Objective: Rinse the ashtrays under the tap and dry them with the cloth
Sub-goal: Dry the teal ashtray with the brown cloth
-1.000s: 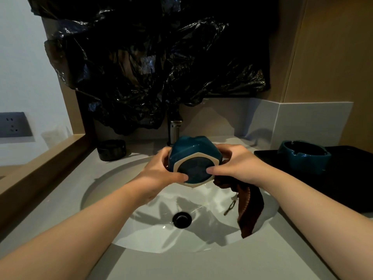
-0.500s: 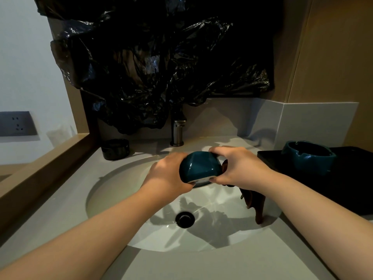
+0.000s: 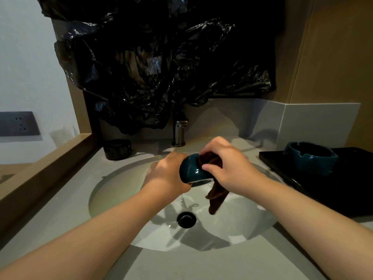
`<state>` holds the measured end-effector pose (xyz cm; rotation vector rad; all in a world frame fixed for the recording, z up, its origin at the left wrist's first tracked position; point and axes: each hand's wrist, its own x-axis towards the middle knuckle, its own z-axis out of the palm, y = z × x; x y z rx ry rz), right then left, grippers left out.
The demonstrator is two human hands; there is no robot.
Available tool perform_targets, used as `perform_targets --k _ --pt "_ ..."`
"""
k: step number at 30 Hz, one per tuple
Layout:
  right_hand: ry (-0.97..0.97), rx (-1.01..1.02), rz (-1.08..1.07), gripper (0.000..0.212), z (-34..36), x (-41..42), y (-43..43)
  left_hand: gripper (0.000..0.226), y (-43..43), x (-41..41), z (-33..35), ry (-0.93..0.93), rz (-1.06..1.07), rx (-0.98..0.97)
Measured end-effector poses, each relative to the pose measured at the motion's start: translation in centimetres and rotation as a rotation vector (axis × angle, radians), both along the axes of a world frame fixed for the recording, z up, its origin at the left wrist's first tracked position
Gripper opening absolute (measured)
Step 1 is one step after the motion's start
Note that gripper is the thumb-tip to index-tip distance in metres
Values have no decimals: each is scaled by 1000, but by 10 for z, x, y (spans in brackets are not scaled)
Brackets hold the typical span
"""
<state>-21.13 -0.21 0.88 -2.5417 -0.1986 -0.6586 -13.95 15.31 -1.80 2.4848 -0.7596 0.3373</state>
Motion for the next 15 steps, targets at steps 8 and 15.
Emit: perform_targets --k 8,15 --pt "-123 -60 -77 16 -8 8 -1 58 -2 0 0 -23 1 37" --pt "-230 -222 -36 14 -13 8 18 48 -6 -2 2 -35 -6 125"
